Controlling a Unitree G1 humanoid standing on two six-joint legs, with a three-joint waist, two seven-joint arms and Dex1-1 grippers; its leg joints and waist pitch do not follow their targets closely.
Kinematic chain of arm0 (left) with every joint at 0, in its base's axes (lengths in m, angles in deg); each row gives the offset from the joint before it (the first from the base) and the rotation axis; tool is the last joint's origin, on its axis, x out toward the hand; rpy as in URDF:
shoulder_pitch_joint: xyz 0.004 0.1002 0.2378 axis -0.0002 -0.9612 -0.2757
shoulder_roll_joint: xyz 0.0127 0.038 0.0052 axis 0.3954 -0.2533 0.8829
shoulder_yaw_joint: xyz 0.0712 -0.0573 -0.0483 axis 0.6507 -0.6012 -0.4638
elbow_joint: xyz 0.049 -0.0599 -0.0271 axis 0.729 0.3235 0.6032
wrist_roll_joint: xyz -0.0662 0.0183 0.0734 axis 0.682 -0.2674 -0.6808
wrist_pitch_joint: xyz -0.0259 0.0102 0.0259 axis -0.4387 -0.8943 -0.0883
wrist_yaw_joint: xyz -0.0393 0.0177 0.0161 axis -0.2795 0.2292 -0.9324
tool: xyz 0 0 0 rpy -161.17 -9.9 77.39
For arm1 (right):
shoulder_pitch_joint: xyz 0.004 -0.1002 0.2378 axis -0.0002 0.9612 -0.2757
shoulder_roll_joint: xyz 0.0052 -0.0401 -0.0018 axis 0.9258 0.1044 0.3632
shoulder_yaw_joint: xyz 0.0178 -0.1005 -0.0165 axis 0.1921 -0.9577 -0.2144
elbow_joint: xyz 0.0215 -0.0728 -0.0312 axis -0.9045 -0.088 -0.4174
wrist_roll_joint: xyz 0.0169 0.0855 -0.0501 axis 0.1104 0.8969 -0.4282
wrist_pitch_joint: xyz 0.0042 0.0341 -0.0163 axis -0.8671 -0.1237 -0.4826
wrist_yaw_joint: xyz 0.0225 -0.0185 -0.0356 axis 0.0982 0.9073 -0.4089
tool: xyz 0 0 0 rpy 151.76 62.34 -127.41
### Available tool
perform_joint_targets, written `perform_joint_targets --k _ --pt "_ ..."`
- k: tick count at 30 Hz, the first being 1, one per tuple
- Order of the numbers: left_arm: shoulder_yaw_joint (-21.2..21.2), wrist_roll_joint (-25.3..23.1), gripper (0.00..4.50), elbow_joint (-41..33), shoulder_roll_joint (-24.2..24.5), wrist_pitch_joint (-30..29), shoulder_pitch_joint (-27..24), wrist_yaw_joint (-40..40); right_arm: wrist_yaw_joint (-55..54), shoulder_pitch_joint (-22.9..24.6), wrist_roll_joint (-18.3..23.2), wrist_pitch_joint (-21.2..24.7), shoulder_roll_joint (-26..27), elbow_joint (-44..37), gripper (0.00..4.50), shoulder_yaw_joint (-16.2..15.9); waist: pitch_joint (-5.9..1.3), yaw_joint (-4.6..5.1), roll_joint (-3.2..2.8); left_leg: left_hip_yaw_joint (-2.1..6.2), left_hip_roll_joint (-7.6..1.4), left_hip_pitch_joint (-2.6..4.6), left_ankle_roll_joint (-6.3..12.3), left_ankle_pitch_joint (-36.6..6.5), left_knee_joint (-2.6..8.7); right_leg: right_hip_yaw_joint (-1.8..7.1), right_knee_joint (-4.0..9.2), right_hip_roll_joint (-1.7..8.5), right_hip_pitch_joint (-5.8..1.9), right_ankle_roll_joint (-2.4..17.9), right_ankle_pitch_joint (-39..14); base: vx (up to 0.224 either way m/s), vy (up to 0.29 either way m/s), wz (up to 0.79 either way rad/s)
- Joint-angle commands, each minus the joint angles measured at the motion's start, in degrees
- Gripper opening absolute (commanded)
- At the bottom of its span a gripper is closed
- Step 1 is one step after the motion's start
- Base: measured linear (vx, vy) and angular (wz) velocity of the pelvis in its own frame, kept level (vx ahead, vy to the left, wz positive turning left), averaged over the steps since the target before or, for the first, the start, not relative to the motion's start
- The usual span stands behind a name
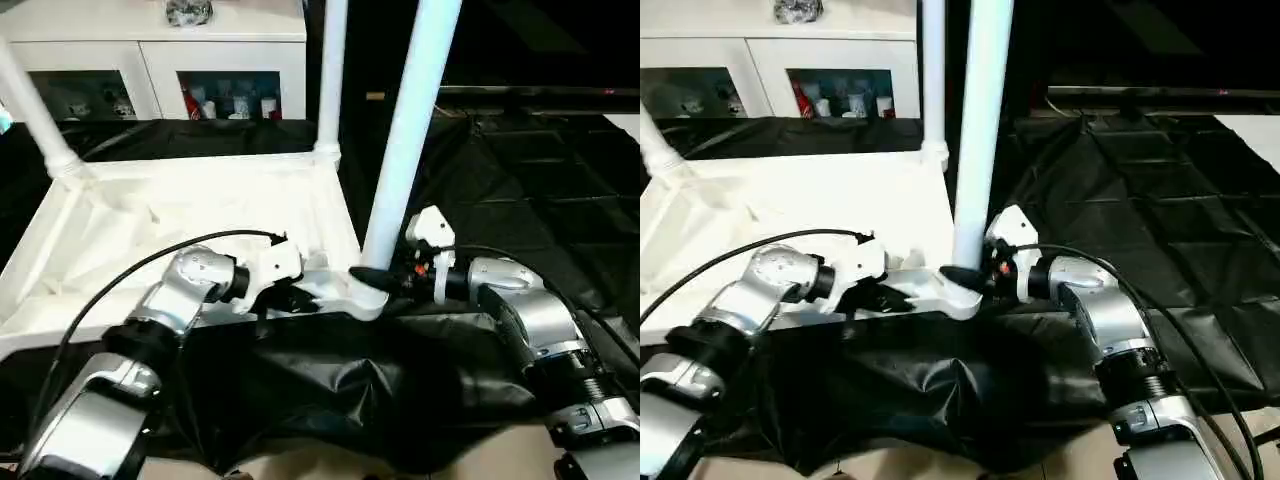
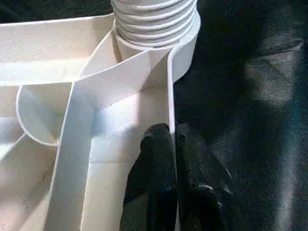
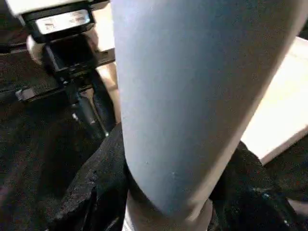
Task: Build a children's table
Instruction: Insert table leg to table base
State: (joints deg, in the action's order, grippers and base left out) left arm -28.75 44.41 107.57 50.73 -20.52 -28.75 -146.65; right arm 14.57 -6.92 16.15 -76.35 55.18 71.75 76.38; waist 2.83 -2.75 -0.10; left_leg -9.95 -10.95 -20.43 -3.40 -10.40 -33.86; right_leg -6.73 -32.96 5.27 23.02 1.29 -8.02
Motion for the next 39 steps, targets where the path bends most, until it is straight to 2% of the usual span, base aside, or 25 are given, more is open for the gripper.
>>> perform_joint_targets --k 1,7,8,9,10,11,12,14,18,19,20,21,22,26,28,30,32,35,38,39 --pt "-0.4 1.5 0.00 -4.4 -0.3 0.7 1.3 -0.8 1.0 1.2 -1.7 1.3 0.0 2.8 1.88 -3.5 -3.61 -0.20 -0.04 0.80 -2.42 0.46 1.37 -17.9 4.25 3.08 4.47 3.79 -2.77 9.0 -24.5 0.000 0.000 0.00" --pt "-1.6 1.5 0.00 -5.1 -0.9 -1.5 1.2 1.7 -3.1 1.0 -3.0 -0.6 1.9 5.3 1.88 -2.2 -3.49 -0.15 0.02 0.81 -2.35 0.51 1.07 -18.5 4.27 3.06 4.56 3.85 -2.69 9.0 -25.7 0.000 0.000 0.00" --pt "-1.6 1.3 0.00 -5.1 -1.0 -1.9 1.3 2.4 -4.2 0.9 -3.2 -0.9 2.3 5.8 1.88 -1.8 -3.37 -0.03 0.04 0.84 -2.25 0.55 0.95 -19.1 4.24 2.96 4.82 3.85 -2.61 8.5 -27.3 0.000 0.000 0.00" --pt "-2.0 0.5 0.00 -4.9 -1.9 -4.7 2.0 5.5 -10.6 0.0 -4.1 -0.9 4.2 8.8 1.88 0.0 -3.34 0.20 0.34 0.87 -2.28 0.57 0.67 -19.4 4.23 2.95 4.86 3.92 -2.48 8.0 -28.7 0.000 0.000 0.00" --pt "-2.1 0.5 0.00 -4.9 -2.2 -5.3 2.1 6.1 -12.2 -0.2 -4.3 -0.6 4.7 9.5 1.88 0.5 -3.30 0.29 0.16 0.95 -2.22 0.67 0.31 -19.7 4.20 2.89 4.87 3.95 -2.35 7.9 -29.5 0.000 0.000 0.00" --pt "-2.2 0.5 0.00 -4.9 -2.6 -5.8 2.3 6.5 -13.5 -0.5 -4.4 -0.3 5.3 10.2 1.88 0.9 -3.15 0.80 0.14 1.18 -2.05 0.59 -0.07 -20.8 4.24 2.52 5.19 3.84 -2.45 7.0 -31.9 0.000 0.000 0.00" --pt "-2.4 0.4 0.00 -4.9 -3.3 -7.0 2.7 7.7 -15.4 -0.8 -4.3 0.0 6.1 11.2 1.88 1.5 -3.20 1.03 0.51 1.18 -1.97 0.55 -0.02 -21.0 4.10 2.42 5.50 3.90 -2.46 6.0 -33.2 0.000 0.000 0.00" --pt "-2.0 -0.7 0.00 -5.5 -4.9 -10.1 3.5 10.5 -19.9 -1.8 -3.9 1.0 8.3 13.8 1.88 2.8 -3.19 1.24 0.31 1.24 -1.89 0.78 0.01 -21.2 4.00 2.36 5.78 3.90 -2.18 5.4 -34.2 0.000 0.000 0.00" --pt "-1.6 -3.2 0.00 -5.4 -8.5 -16.3 5.2 17.5 -25.5 -3.9 -4.4 1.9 11.2 17.9 1.88 3.6 -3.31 1.39 0.15 1.12 -1.95 0.84 0.09 -21.1 3.98 2.49 5.57 3.77 -2.10 6.1 -32.2 0.000 0.000 0.00" --pt "-1.9 -4.0 0.00 -4.9 -11.7 -20.5 6.2 23.0 -29.0 -5.4 -4.2 2.5 13.4 20.9 1.88 4.4 -3.28 1.26 0.26 1.10 -1.92 0.83 0.29 -20.7 4.01 2.48 5.60 3.71 -2.07 6.3 -31.6 0.000 0.000 0.00" --pt "-2.1 -4.3 0.00 -4.0 -14.9 -23.4 6.7 27.5 -32.9 -7.0 -3.9 2.5 15.6 23.7 1.88 5.6 -3.30 1.28 -0.44 1.12 -2.02 0.89 -0.16 -20.5 4.00 2.60 5.25 3.76 -2.06 7.3 -30.3 0.000 0.000 0.00" --pt "-2.1 -4.3 0.00 -4.0 -15.0 -23.5 6.8 27.6 -33.1 -7.1 -3.9 2.5 15.7 23.8 1.88 5.6 -3.31 1.37 0.01 1.05 -1.94 0.93 -0.13 -20.7 3.90 2.45 5.46 3.65 -2.03 7.4 -30.1 0.000 0.000 0.00" --pt "-1.7 -4.9 0.00 -3.5 -16.7 -24.3 7.0 29.9 -35.1 -8.0 -4.0 2.5 17.1 25.4 1.88 6.2 -3.31 1.26 0.09 1.02 -1.74 0.86 0.15 -20.7 3.87 2.32 5.60 3.58 -2.16 7.2 -30.5 0.000 0.000 0.00" --pt "-1.3 -6.1 0.00 -2.6 -18.1 -24.6 7.3 32.4 -36.4 -8.5 -4.7 2.5 18.6 26.2 1.88 6.1 -3.37 1.06 0.20 0.98 -1.62 0.66 1.31 -20.5 3.90 2.20 5.88 3.53 -2.20 6.1 -30.9 0.000 0.000 0.00" --pt "-1.4 -6.6 0.00 -1.9 -18.0 -24.8 7.8 33.6 -37.0 -9.0 -5.0 2.1 19.0 26.7 1.88 6.1 -3.28 1.23 -0.28 1.09 -1.52 0.80 1.30 -22.1 3.90 1.96 6.13 3.43 -2.05 5.5 -32.3 0.000 0.000 0.00" --pt "-1.7 -6.9 0.00 -1.5 -18.0 -25.1 8.1 34.4 -37.4 -9.6 -5.2 1.7 19.3 27.5 1.88 6.4 -3.18 1.45 -0.10 1.08 -1.38 0.89 1.25 -23.1 3.77 1.71 6.47 3.40 -1.89 4.8 -34.1 0.000 0.000 0.00" --pt "-2.2 -7.1 0.00 -1.0 -17.8 -25.5 8.5 35.3 -37.9 -10.3 -5.6 1.2 19.8 28.5 1.88 7.1 -3.01 1.86 -0.16 1.32 -1.11 1.20 0.91 -25.3 3.52 0.91 7.33 3.34 -1.63 2.4 -38.8 0.000 0.000 0.00" --pt "-2.5 -7.0 0.00 -0.7 -17.4 -25.7 8.8 35.6 -37.8 -10.7 -6.0 0.8 20.0 29.1 1.88 7.2 -2.97 2.49 -0.34 1.75 -1.31 1.08 0.64 -27.1 3.74 0.22 7.69 3.35 -1.92 1.5 -39.0 0.000 0.000 0.00" --pt "-2.5 -6.7 0.00 -0.9 -17.2 -25.1 8.8 35.4 -38.1 -10.9 -5.8 1.1 20.2 29.3 1.88 7.6 -2.78 3.31 -1.06 2.21 -1.90 1.85 0.29 -30.9 4.19 -0.23 8.05 3.43 -1.83 2.5 -36.4 0.000 0.000 0.00" --pt "-2.5 -6.6 0.00 -0.8 -17.2 -24.9 8.8 35.3 -38.3 -11.0 -5.7 1.3 20.2 29.5 1.88 7.8 -2.87 3.65 -1.30 2.54 -2.18 1.78 -0.07 -32.1 4.50 -0.31 7.76 3.50 -2.24 3.2 -34.1 0.000 0.000 0.00"
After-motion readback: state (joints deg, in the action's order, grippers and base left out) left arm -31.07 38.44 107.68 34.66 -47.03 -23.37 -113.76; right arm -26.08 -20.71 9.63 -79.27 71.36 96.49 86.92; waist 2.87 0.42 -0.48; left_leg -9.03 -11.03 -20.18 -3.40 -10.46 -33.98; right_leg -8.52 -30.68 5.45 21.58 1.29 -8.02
